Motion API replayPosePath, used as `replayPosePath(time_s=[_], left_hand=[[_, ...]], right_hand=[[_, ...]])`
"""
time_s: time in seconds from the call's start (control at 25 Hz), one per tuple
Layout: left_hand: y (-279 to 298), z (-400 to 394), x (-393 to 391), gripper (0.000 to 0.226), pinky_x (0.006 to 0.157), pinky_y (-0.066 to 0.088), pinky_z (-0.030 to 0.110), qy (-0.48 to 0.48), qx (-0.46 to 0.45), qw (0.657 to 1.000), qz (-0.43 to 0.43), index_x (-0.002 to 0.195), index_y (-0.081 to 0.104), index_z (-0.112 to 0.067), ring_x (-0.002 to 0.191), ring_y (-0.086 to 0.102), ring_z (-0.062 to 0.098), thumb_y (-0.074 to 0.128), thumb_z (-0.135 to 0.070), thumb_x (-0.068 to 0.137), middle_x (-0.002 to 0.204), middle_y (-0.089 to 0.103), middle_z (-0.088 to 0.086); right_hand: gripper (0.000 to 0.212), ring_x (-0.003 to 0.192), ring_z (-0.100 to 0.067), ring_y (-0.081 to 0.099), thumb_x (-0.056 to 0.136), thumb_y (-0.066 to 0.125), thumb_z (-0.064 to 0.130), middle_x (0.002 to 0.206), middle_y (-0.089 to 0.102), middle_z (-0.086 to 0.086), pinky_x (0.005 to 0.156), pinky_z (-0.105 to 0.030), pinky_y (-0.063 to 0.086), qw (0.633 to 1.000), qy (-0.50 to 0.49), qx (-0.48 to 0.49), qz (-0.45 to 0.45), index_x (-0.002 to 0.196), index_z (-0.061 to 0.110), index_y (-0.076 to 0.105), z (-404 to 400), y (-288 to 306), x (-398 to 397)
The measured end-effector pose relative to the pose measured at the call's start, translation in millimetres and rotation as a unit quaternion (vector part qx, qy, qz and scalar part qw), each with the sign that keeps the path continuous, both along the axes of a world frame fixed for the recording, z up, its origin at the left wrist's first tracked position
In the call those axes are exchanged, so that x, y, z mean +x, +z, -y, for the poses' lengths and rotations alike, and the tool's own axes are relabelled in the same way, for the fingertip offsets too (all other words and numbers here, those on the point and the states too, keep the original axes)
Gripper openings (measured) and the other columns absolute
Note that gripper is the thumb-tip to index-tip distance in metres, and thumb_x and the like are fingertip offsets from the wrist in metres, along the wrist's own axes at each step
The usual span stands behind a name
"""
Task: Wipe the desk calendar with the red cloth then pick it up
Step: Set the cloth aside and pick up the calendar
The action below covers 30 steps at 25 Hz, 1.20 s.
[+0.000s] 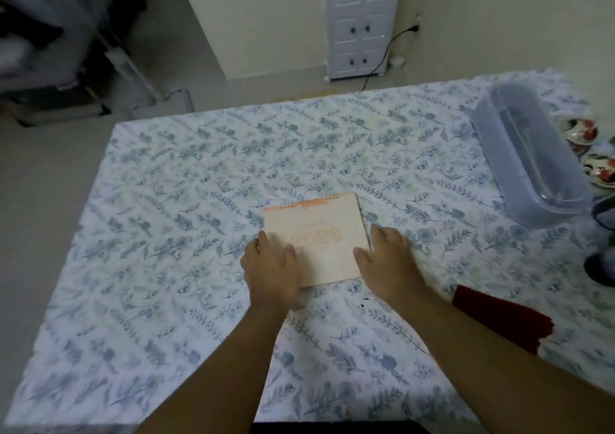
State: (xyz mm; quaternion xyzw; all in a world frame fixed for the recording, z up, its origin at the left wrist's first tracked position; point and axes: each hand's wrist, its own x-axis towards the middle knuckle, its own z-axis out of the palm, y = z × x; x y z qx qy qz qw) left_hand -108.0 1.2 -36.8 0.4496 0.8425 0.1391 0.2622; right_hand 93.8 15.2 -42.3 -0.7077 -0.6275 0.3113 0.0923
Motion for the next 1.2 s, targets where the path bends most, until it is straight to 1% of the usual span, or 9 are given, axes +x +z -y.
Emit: replayPosePath(time_s=[0.12,0.2,0.32,0.4,0.6,0.8,0.96,1.08,1.2], left_hand=[[-2.4,-19.9,-18.7,0.028,0.083,0.049,0.041,0.126,0.001,0.978,0.167,0.107,0.060,-0.008,0.103,0.055,0.033,0.053,-0.033,0.095,0.110,0.057,0.012],[1.5,-27.4,-23.2,0.023,0.065,0.040,0.032,0.152,0.003,0.957,0.246,0.087,0.057,-0.009,0.084,0.054,0.027,0.056,-0.030,0.095,0.089,0.057,0.007],[-2.5,-35.4,-29.7,0.027,0.069,0.043,0.031,0.147,-0.010,0.954,0.260,0.104,0.066,-0.008,0.086,0.061,0.024,0.062,-0.032,0.091,0.098,0.066,0.007],[0.9,-38.8,-32.9,0.024,0.065,0.041,0.030,0.168,-0.006,0.942,0.289,0.104,0.061,-0.010,0.077,0.057,0.017,0.065,-0.029,0.090,0.090,0.061,0.002],[18.7,-46.3,-38.9,0.018,0.065,0.038,0.028,0.202,0.017,0.911,0.360,0.107,0.050,-0.009,0.075,0.046,0.012,0.060,-0.019,0.095,0.092,0.049,0.001],[66.5,-96.3,-43.4,0.024,0.069,0.041,0.025,0.149,0.144,0.914,0.347,0.120,0.053,-0.025,0.080,0.054,0.004,0.061,-0.027,0.097,0.093,0.057,-0.006],[94.4,-174.7,-54.0,0.025,0.072,0.043,0.023,0.108,0.233,0.909,0.330,0.103,0.070,-0.028,0.080,0.057,-0.002,0.053,-0.047,0.101,0.089,0.065,-0.014],[101.5,-241.3,-63.3,0.033,0.065,0.041,0.023,0.113,0.269,0.906,0.306,0.081,0.068,-0.025,0.066,0.051,-0.002,0.053,-0.046,0.101,0.071,0.059,-0.013],[97.4,-296.1,-72.4,0.024,0.071,0.044,0.025,0.110,0.282,0.904,0.301,0.085,0.072,-0.027,0.074,0.056,0.000,0.058,-0.039,0.099,0.078,0.065,-0.013]], right_hand=[[0.041,0.112,-0.036,0.052,0.095,0.056,0.035,0.125,0.049,-0.018,0.089,-0.039,0.045,0.990,-0.068,-0.074,-0.098,0.123,0.004,0.057,-24.7,-3.8,-9.8],[0.039,0.102,-0.036,0.058,0.092,0.057,0.038,0.115,0.053,-0.015,0.085,-0.040,0.050,0.979,-0.101,-0.094,-0.147,0.115,0.007,0.062,-33.3,-5.9,-14.0],[0.031,0.093,-0.030,0.065,0.095,0.060,0.026,0.108,0.065,-0.012,0.081,-0.041,0.056,0.950,-0.185,-0.101,-0.232,0.121,0.012,0.067,-42.1,-2.0,-16.5],[0.028,0.094,-0.029,0.067,0.095,0.061,0.023,0.105,0.071,-0.010,0.087,-0.044,0.056,0.925,-0.238,-0.114,-0.273,0.121,0.013,0.067,-47.9,1.3,-16.6],[0.038,0.101,-0.031,0.065,0.098,0.056,0.034,0.120,0.068,-0.007,0.091,-0.052,0.053,0.889,-0.292,-0.144,-0.321,0.135,0.025,0.057,-60.5,10.7,-24.5],[0.030,0.094,-0.022,0.067,0.101,0.055,0.040,0.112,0.069,-0.003,0.073,-0.039,0.054,0.884,-0.295,-0.011,-0.361,0.126,0.023,0.057,-104.7,49.2,-36.9],[0.042,0.085,-0.022,0.069,0.097,0.045,0.062,0.098,0.071,-0.004,0.070,-0.039,0.056,0.898,-0.272,0.080,-0.338,0.104,0.022,0.059,-178.0,80.7,-53.5],[0.039,0.086,-0.020,0.068,0.098,0.049,0.057,0.097,0.072,-0.003,0.065,-0.031,0.051,0.889,-0.273,0.134,-0.343,0.101,0.020,0.063,-238.6,89.5,-64.4],[0.035,0.089,-0.023,0.069,0.098,0.056,0.050,0.099,0.073,-0.007,0.067,-0.032,0.053,0.876,-0.280,0.166,-0.355,0.098,0.017,0.067,-290.8,84.9,-71.9]])
